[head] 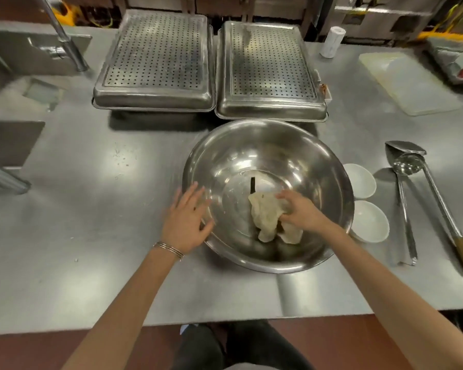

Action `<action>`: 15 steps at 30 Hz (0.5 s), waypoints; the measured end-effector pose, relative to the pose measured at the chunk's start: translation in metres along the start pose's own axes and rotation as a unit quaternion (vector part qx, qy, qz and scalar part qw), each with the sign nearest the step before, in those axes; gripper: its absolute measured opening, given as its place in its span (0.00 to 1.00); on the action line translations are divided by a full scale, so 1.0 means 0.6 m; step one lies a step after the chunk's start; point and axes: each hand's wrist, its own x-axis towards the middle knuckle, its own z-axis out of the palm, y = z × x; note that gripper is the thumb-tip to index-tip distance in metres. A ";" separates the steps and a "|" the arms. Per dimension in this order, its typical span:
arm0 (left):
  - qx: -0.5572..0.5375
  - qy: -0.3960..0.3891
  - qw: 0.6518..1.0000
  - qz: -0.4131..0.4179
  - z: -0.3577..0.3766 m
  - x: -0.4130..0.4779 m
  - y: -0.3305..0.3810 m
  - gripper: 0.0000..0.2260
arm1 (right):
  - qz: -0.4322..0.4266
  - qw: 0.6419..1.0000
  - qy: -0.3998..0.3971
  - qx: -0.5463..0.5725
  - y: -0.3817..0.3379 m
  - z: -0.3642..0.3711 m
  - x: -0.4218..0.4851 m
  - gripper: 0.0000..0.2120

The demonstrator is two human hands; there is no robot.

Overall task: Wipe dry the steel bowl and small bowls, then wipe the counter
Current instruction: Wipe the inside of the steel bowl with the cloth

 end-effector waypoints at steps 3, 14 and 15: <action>0.004 -0.017 0.996 -0.084 0.005 0.013 -0.010 0.27 | -0.001 0.986 -0.157 -0.054 0.034 0.019 0.034 0.45; -0.038 -0.040 0.998 0.002 -0.007 0.033 -0.042 0.28 | -0.219 0.920 -0.167 -0.278 0.017 0.121 0.059 0.46; -0.038 -0.043 0.998 -0.002 -0.009 0.038 -0.044 0.29 | -0.224 0.926 -0.135 -0.273 0.022 0.130 0.056 0.43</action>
